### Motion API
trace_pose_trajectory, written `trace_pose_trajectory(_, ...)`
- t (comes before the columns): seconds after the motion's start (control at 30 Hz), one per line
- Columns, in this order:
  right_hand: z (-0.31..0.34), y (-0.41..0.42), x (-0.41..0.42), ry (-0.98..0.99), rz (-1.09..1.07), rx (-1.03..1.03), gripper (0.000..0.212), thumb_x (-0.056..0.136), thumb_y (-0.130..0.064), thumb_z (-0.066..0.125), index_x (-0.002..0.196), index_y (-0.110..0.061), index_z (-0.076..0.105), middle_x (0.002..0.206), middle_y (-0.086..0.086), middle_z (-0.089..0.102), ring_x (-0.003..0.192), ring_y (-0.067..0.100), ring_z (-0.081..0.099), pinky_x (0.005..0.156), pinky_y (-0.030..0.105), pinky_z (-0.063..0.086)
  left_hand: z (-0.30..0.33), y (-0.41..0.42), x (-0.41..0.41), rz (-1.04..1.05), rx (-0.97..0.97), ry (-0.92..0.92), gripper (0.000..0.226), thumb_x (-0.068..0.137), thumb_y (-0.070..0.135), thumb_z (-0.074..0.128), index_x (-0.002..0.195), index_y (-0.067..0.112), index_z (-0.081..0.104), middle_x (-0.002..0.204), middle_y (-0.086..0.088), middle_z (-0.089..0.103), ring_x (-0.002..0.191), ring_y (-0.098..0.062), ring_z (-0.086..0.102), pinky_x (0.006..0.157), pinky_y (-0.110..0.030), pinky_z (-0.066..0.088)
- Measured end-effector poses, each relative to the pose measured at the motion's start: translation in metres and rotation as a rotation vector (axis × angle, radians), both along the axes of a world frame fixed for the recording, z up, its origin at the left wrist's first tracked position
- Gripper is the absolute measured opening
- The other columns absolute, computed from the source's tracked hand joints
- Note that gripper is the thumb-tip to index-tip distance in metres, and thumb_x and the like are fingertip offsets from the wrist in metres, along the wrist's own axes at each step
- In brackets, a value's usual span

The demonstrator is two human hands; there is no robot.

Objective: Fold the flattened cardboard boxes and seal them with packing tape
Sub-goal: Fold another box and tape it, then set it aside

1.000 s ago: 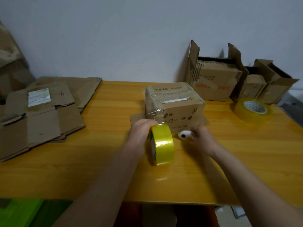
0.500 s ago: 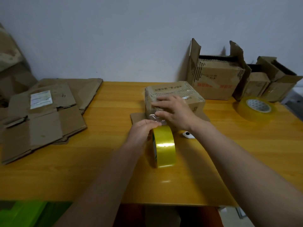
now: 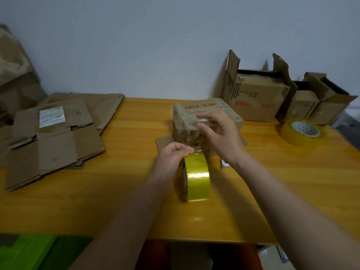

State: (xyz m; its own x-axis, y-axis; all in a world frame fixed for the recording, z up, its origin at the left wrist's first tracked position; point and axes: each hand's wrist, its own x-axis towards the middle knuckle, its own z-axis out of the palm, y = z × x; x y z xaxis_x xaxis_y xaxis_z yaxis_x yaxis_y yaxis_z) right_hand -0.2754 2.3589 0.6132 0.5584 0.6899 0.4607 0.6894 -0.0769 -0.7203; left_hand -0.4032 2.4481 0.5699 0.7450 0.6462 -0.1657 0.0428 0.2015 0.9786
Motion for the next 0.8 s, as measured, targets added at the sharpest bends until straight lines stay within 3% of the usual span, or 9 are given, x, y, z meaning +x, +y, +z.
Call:
trace_pose_trajectory(0.07,-0.008,-0.012,-0.014,0.226,0.0,-0.039,0.017,0.085,-0.018,0.07,0.101,-0.011,0.069,0.099,0.003,0.067,0.092,0.013,0.061,0.084,0.028,0.05,-0.003,-0.004,0.0,0.029,0.036,-0.047,0.01,0.083,0.025,0.068,0.073,0.023,0.067,0.087,-0.008,0.069,0.086,-0.027,0.062,0.088,-0.044,0.047)
trace_pose_trajectory(0.17,-0.022,-0.023,-0.025,0.577,0.065,-0.099,0.008,0.084,-0.012,0.07,0.081,-0.006,0.067,0.083,0.008,0.066,0.08,0.016,0.059,0.081,0.035,0.049,-0.002,-0.012,-0.002,0.05,0.127,-0.074,0.01,0.088,0.019,0.067,0.079,0.018,0.063,0.075,0.001,0.064,0.076,-0.015,0.058,0.074,-0.031,0.047)
trace_pose_trajectory(0.27,-0.026,-0.026,-0.031,0.71,0.031,0.007,0.013,0.085,-0.009,0.069,0.073,-0.007,0.063,0.079,0.012,0.062,0.078,0.021,0.056,0.079,0.037,0.047,0.002,-0.017,-0.005,0.1,0.272,-0.063,0.01,0.09,0.01,0.064,0.081,0.013,0.062,0.072,0.007,0.062,0.068,-0.002,0.057,0.065,-0.017,0.046)
trace_pose_trajectory(0.37,-0.029,-0.027,-0.038,0.731,0.021,0.069,0.017,0.085,-0.008,0.068,0.07,-0.01,0.062,0.074,0.006,0.062,0.075,0.017,0.055,0.077,0.034,0.045,0.006,-0.022,-0.01,0.131,0.342,-0.067,0.014,0.087,0.007,0.067,0.092,0.019,0.061,0.076,0.006,0.063,0.07,0.0,0.059,0.067,-0.017,0.047)
trace_pose_trajectory(0.5,-0.034,-0.027,-0.041,0.696,0.016,0.102,0.02,0.085,-0.01,0.068,0.067,-0.015,0.062,0.069,-0.004,0.062,0.072,0.007,0.055,0.077,0.029,0.045,0.013,-0.017,-0.016,0.172,0.376,-0.043,0.037,0.085,0.007,0.07,0.113,0.024,0.051,0.081,-0.002,0.069,0.08,-0.014,0.066,0.075,-0.025,0.052)
trace_pose_trajectory(0.67,-0.037,-0.03,-0.042,0.654,0.015,0.128,0.013,0.087,-0.011,0.067,0.075,-0.008,0.063,0.075,0.001,0.061,0.076,0.011,0.054,0.077,0.031,0.044,0.015,-0.022,-0.021,0.21,0.289,-0.02,0.024,0.087,0.006,0.067,0.09,0.022,0.05,0.087,-0.009,0.073,0.087,-0.025,0.069,0.082,-0.037,0.052)
trace_pose_trajectory(0.8,-0.038,-0.034,-0.041,0.549,0.048,0.1,0.013,0.089,-0.012,0.065,0.076,-0.011,0.063,0.077,-0.001,0.061,0.078,0.01,0.055,0.079,0.033,0.045,0.02,-0.019,-0.024,0.146,0.357,-0.009,0.018,0.088,0.003,0.065,0.083,0.021,0.067,0.082,0.002,0.072,0.078,-0.007,0.066,0.071,-0.017,0.05)
